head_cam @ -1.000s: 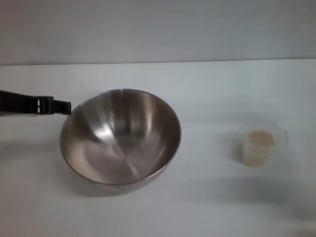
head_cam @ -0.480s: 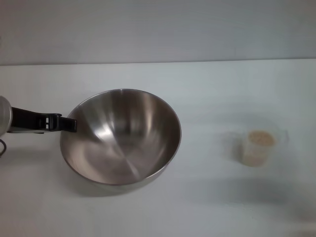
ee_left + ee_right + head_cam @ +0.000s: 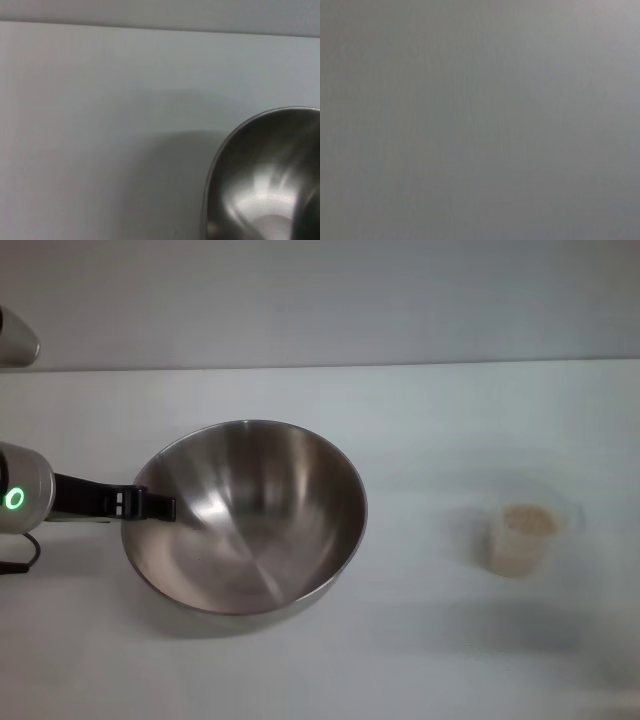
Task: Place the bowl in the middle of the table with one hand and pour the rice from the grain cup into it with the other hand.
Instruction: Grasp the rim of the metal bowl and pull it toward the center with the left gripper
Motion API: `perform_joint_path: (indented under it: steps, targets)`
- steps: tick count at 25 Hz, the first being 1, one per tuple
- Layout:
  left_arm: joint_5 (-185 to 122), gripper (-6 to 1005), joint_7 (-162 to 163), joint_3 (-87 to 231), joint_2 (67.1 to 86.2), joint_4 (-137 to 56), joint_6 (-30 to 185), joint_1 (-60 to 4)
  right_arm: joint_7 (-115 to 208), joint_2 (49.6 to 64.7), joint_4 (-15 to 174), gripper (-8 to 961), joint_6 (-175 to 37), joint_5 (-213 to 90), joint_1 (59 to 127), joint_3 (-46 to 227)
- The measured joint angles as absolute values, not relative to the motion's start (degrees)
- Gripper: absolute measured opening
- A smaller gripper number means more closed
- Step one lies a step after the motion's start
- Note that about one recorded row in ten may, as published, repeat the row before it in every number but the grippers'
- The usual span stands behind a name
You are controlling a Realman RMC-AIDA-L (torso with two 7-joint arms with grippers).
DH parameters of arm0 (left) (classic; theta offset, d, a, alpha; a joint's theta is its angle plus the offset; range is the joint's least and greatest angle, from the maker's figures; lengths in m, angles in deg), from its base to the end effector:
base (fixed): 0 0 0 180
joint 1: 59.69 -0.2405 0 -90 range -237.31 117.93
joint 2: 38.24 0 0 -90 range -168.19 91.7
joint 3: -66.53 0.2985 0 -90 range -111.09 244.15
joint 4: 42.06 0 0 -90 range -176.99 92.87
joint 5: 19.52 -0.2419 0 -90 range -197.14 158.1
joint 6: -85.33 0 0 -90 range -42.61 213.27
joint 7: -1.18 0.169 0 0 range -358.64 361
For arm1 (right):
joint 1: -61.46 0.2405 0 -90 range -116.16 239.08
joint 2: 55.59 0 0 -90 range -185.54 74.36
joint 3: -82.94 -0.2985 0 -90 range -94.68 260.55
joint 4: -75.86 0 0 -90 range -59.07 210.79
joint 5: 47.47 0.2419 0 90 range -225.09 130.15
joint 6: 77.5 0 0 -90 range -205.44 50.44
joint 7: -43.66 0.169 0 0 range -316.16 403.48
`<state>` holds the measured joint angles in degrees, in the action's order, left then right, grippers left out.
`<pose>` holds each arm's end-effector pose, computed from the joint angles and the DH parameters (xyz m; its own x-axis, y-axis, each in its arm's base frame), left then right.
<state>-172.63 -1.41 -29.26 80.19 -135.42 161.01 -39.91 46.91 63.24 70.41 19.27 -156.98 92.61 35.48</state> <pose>-0.2333 0.4003 -0.0020 0.4174 0.8428 0.3397 0.8136 -0.1800 -0.5529 0.3275 0.3891 0.0491 0.6060 0.5995 -0.5227 -0.7068 0.1044 -0.6997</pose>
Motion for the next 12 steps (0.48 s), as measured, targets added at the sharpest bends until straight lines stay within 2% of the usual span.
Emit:
perform_joint_path:
  steps: [12]
  targets:
    - [-172.8, 749, -1.0, -28.3, 80.14, -133.7, 159.3, -40.3, 47.0, 63.24, 70.4, 567, 19.3, -157.0, 92.6, 35.5]
